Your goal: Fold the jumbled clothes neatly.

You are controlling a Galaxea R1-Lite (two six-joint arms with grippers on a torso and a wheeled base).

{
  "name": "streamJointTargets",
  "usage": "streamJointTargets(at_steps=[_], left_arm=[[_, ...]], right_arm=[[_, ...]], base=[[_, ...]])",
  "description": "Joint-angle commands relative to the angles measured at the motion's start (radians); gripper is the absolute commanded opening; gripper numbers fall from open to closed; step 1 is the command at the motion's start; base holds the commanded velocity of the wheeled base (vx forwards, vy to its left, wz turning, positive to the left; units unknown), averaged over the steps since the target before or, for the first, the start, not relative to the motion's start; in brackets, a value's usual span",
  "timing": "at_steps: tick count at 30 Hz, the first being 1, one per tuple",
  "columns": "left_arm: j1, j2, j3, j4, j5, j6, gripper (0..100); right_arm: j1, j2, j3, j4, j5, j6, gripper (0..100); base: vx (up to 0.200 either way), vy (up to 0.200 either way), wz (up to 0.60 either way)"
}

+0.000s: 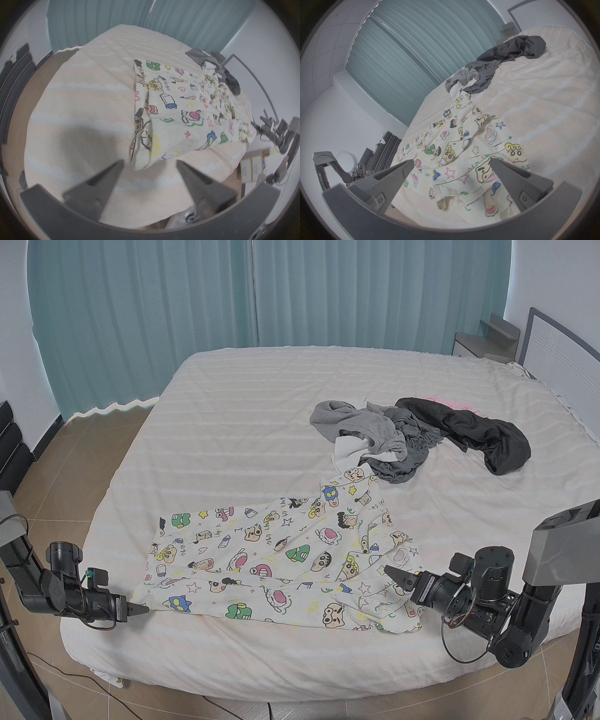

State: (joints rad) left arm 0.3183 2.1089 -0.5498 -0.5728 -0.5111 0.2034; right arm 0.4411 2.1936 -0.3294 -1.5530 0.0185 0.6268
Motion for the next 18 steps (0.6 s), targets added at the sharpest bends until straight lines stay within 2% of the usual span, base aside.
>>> streamJointTargets(at_steps=[1,4,6,7,8,12,15,18], left_arm=[[0.018,-0.04,0.005,-0.006,-0.027,-0.094,100],[0.027,-0.095,0.011,-0.004,-0.067,-0.249,100],[0.025,-0.145,0.041,-0.006,-0.078,-0.414,100],[0.025,-0.145,0.041,-0.006,-0.078,-0.414,100],[0.024,-0.175,0.068,-0.012,-0.09,-0.522,100],[0.031,-0.257,0.149,-0.076,-0.144,-0.713,100],[0.031,-0.368,0.217,-0.118,-0.19,-0.92,100],[0.031,-0.414,0.246,-0.159,-0.244,-1.015,100]], right_arm=[[0.042,-0.061,0.03,0.001,0.014,0.047,100],[0.08,-0.064,0.035,0.019,0.014,0.093,100],[0.116,-0.063,0.032,0.057,0.012,0.129,100],[0.116,-0.063,0.032,0.057,0.012,0.129,100],[0.131,-0.064,0.026,0.108,0.011,0.137,100],[0.142,-0.055,0.023,0.159,0.008,0.14,100],[0.142,-0.031,0.021,0.171,0.006,0.14,100],[0.145,-0.023,0.023,0.172,0.006,0.142,100]], base=[[0.0,0.0,0.0],[0.0,0.0,0.0],[0.0,0.0,0.0],[0.0,0.0,0.0],[0.0,0.0,0.0],[0.0,0.0,0.0],[0.0,0.0,0.0],[0.0,0.0,0.0]])
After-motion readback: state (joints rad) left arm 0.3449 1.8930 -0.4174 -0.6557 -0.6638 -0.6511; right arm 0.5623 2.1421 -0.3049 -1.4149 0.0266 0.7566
